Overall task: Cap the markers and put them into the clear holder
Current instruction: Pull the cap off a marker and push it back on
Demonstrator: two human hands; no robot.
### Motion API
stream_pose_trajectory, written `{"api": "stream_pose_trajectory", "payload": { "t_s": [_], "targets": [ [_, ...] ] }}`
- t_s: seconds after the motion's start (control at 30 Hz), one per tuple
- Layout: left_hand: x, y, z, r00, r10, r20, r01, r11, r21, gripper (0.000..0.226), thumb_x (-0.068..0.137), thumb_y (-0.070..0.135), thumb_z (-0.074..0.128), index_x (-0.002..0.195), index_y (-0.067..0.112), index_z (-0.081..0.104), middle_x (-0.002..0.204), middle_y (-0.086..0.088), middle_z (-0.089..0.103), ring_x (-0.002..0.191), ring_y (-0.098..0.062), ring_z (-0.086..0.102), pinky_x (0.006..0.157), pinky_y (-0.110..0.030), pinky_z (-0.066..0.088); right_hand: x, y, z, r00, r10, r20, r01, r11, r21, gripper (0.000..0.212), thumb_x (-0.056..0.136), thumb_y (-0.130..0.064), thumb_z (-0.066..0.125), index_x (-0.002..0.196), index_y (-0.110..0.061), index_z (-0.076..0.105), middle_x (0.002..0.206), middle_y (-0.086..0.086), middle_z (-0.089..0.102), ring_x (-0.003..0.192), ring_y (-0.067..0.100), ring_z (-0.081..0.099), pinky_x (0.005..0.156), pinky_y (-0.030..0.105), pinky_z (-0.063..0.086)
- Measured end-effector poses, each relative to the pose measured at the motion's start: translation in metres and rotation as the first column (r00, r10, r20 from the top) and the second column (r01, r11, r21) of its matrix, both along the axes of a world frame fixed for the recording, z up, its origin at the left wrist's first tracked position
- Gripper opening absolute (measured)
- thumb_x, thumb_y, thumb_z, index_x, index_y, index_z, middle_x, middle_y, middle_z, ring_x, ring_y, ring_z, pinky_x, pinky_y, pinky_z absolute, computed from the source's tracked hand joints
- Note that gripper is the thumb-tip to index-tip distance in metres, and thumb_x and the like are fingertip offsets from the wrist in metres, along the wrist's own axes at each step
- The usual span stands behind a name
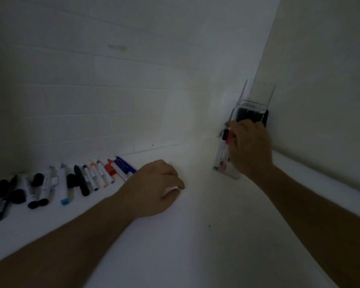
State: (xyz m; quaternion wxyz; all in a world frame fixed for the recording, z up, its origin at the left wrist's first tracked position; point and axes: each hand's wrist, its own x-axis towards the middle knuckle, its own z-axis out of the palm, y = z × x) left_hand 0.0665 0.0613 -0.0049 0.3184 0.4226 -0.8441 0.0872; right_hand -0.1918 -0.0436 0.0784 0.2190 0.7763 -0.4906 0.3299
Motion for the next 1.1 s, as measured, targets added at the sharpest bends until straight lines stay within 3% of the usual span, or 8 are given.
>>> {"api": "stream_pose_trajectory", "payload": {
  "t_s": [0.1, 0.23, 0.4, 0.5, 0.63, 0.8, 1.0, 1.1],
  "targets": [
    [0.011, -0.002, 0.007, 0.999, 0.037, -0.041, -0.037, 0.999, -0.001, 0.018, 0.087, 0.026, 0.063, 0.099, 0.025, 0.077, 0.097, 0.003, 0.069, 0.088, -0.016, 0.061, 0.082, -0.033, 0.049, 0.039, 0.008, -0.023, 0.973, 0.224, 0.050, -0.228, 0.969, 0.095, 0.043, 0.086, -0.014, 0.052, 0.127, -0.022, 0.062, 0.111, 0.004, 0.060, 0.100, 0.025, 0.053, 0.085, 0.041, 0.047],
    [0.037, -0.005, 0.019, 0.977, 0.208, -0.053, -0.212, 0.975, -0.071, 0.015, 0.084, 0.028, 0.065, 0.092, 0.027, 0.078, 0.093, 0.004, 0.071, 0.082, -0.021, 0.062, 0.077, -0.034, 0.049, 0.103, 0.016, -0.058, 0.900, 0.417, 0.124, -0.435, 0.849, 0.300, 0.042, 0.087, -0.013, 0.054, 0.128, -0.018, 0.061, 0.115, 0.004, 0.060, 0.105, 0.024, 0.056, 0.094, 0.039, 0.047],
    [0.077, -0.006, 0.029, 0.862, 0.471, -0.186, -0.489, 0.870, -0.067, 0.021, 0.084, 0.028, 0.059, 0.095, 0.028, 0.077, 0.096, 0.005, 0.071, 0.088, -0.022, 0.060, 0.081, -0.038, 0.047, 0.166, 0.019, -0.086, 0.804, 0.574, 0.158, -0.578, 0.688, 0.439, 0.039, 0.094, -0.017, 0.055, 0.134, -0.018, 0.060, 0.119, 0.008, 0.062, 0.108, 0.025, 0.058, 0.096, 0.034, 0.047],
    [0.089, -0.006, 0.033, 0.758, 0.601, -0.253, -0.628, 0.777, -0.035, 0.026, 0.085, 0.017, 0.057, 0.100, 0.027, 0.075, 0.102, 0.002, 0.070, 0.095, -0.025, 0.057, 0.084, -0.038, 0.045, 0.185, 0.018, -0.091, 0.780, 0.615, 0.116, -0.589, 0.657, 0.472, 0.027, 0.097, -0.019, 0.053, 0.120, -0.014, 0.065, 0.108, 0.012, 0.061, 0.096, 0.029, 0.057, 0.084, 0.040, 0.049],
    [0.093, -0.006, 0.033, 0.707, 0.655, -0.265, -0.682, 0.732, -0.011, 0.031, 0.084, 0.011, 0.054, 0.102, 0.027, 0.074, 0.105, 0.000, 0.069, 0.097, -0.026, 0.055, 0.084, -0.038, 0.045, 0.193, 0.015, -0.088, 0.820, 0.573, -0.005, -0.508, 0.732, 0.454, 0.021, 0.099, -0.025, 0.053, 0.100, -0.009, 0.065, 0.098, 0.013, 0.056, 0.087, 0.031, 0.057, 0.070, 0.036, 0.043],
    [0.092, -0.010, 0.026, 0.686, 0.696, -0.211, -0.705, 0.708, 0.042, 0.033, 0.083, 0.011, 0.054, 0.101, 0.029, 0.074, 0.106, 0.001, 0.069, 0.099, -0.026, 0.054, 0.086, -0.039, 0.045, 0.178, 0.011, -0.073, 0.899, 0.428, -0.096, -0.319, 0.788, 0.527, 0.019, 0.097, -0.019, 0.056, 0.112, -0.008, 0.052, 0.099, 0.015, 0.060, 0.084, 0.030, 0.060, 0.065, 0.032, 0.037],
    [0.089, -0.013, 0.021, 0.681, 0.715, -0.158, -0.715, 0.696, 0.069, 0.031, 0.084, 0.013, 0.054, 0.100, 0.031, 0.074, 0.104, 0.004, 0.070, 0.099, -0.025, 0.053, 0.086, -0.037, 0.044, 0.129, 0.009, -0.072, 0.946, 0.299, -0.122, -0.170, 0.782, 0.600, 0.070, 0.096, -0.009, 0.045, 0.156, -0.018, 0.011, 0.116, 0.021, 0.048, 0.075, 0.027, 0.056, 0.069, 0.034, 0.046],
    [0.089, -0.018, 0.014, 0.675, 0.734, -0.073, -0.727, 0.679, 0.098, 0.031, 0.084, 0.019, 0.052, 0.101, 0.033, 0.074, 0.104, 0.006, 0.069, 0.100, -0.024, 0.053, 0.089, -0.038, 0.044, 0.114, 0.008, -0.087, 0.937, 0.345, -0.059, -0.256, 0.790, 0.557, 0.052, 0.104, -0.020, 0.039, 0.153, -0.023, 0.023, 0.113, 0.012, 0.052, 0.077, 0.025, 0.053, 0.073, 0.038, 0.051]
  ]
}}
